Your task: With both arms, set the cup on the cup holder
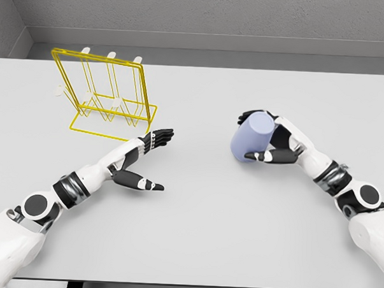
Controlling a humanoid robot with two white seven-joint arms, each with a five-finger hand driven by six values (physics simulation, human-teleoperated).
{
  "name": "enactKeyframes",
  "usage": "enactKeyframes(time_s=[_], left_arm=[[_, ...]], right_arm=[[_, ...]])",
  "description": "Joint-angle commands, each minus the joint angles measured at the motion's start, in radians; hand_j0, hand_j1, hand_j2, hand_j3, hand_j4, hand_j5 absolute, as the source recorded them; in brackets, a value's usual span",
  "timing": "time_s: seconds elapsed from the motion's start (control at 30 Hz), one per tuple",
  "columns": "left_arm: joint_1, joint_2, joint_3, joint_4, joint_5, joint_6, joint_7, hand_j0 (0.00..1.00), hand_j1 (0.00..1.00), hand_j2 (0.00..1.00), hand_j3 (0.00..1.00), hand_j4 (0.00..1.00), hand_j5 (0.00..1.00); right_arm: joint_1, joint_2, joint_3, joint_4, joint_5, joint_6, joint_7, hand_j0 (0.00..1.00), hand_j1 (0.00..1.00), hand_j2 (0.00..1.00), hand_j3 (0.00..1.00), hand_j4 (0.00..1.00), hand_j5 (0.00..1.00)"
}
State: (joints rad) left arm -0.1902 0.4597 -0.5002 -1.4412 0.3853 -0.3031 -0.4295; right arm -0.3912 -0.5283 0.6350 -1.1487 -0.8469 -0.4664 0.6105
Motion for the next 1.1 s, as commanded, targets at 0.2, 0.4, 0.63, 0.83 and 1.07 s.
enactKeyframes(time_s=[0.2, 0.4, 0.63, 0.83, 1.07], left_arm=[[0.000, -0.009, 0.000, 0.001, 0.006, -0.001, 0.002, 1.00, 1.00, 1.00, 1.00, 1.00, 1.00], [0.000, -0.007, 0.002, -0.001, 0.006, 0.001, 0.002, 1.00, 1.00, 1.00, 1.00, 1.00, 1.00], [0.000, -0.007, 0.002, 0.001, 0.006, -0.001, 0.000, 1.00, 1.00, 1.00, 1.00, 1.00, 1.00], [0.000, -0.007, 0.002, 0.002, 0.006, 0.001, 0.000, 1.00, 1.00, 1.00, 1.00, 1.00, 1.00], [0.000, -0.018, 0.003, 0.004, 0.006, -0.001, 0.003, 1.00, 1.00, 1.00, 1.00, 1.00, 1.00]], right_arm=[[0.000, 0.068, 0.029, -0.005, 0.054, 0.005, 0.000, 0.70, 0.70, 0.70, 0.70, 0.70, 0.70], [-0.002, 0.086, 0.034, 0.003, 0.083, 0.014, 0.000, 0.70, 0.70, 0.70, 0.70, 0.70, 0.70], [-0.006, 0.113, 0.034, 0.030, 0.126, 0.017, 0.000, 0.70, 0.70, 0.70, 0.70, 0.70, 0.70], [-0.008, 0.114, 0.041, 0.032, 0.127, 0.015, 0.000, 0.85, 0.85, 0.85, 0.85, 0.85, 0.85], [-0.008, 0.114, 0.038, 0.032, 0.201, 0.011, 0.000, 1.00, 1.00, 1.00, 1.00, 1.00, 1.00]])
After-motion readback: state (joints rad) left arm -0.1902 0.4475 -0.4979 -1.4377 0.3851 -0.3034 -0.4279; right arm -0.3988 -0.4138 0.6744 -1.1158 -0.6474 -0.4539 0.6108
